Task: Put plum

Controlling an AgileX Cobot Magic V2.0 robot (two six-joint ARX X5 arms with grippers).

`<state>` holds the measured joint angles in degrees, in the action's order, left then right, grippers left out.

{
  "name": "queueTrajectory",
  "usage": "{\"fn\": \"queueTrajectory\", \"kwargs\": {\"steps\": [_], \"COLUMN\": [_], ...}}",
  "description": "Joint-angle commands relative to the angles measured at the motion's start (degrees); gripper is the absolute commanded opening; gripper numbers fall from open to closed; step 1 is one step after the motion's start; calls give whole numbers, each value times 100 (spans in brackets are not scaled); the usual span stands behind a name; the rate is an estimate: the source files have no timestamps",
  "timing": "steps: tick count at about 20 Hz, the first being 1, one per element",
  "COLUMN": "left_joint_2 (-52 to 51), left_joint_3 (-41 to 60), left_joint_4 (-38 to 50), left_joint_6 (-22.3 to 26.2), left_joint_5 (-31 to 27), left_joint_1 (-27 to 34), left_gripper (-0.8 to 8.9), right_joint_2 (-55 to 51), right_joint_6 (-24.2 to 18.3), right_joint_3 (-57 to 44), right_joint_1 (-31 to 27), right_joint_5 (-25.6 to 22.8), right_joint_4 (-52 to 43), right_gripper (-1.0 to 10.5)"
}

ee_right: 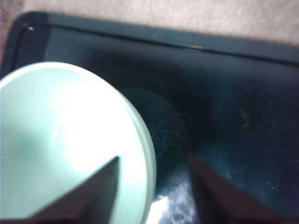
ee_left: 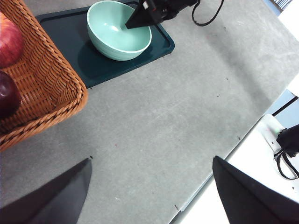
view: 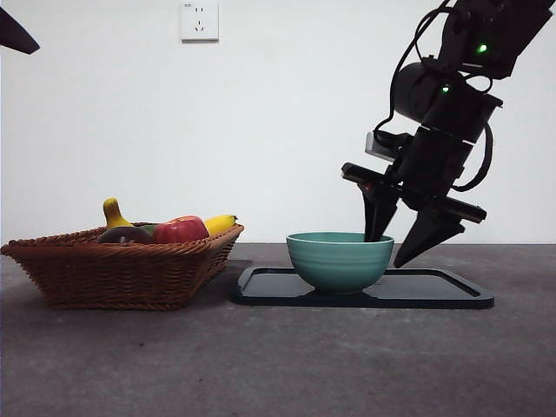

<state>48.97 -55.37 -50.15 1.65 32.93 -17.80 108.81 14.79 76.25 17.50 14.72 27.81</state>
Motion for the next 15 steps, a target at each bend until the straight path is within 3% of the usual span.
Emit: {"fn": "queueTrajectory", "kwargs": {"steps": [1,5,9,12,15], "left_joint_2": [33,33,33,33,33], "left_joint_3": [-50,-50,-50,-50,-50], "left_joint_4": [37,37,42,35,31], "left_joint_6": [72,72,72,70,70], "left_joint_5": [15,15,15,15,15], "left_joint_1": [-22,-22,-22,-22,-22], "left_gripper": [402,402,402,403,403], "right_joint_2": [125,-225,-1338,-2267,-3082], "right_joint_6": [-181,-179,-369,-568,-568], "right_joint_3": [114,114,114,57,-570], "right_joint_1": [42,42,136,452,938], "right_joint_5": [-24,-149,-127,-155,-444], "right_joint_4": [-94,-136,492,1250,1368], "right_gripper": [5,4,4,4,4]}}
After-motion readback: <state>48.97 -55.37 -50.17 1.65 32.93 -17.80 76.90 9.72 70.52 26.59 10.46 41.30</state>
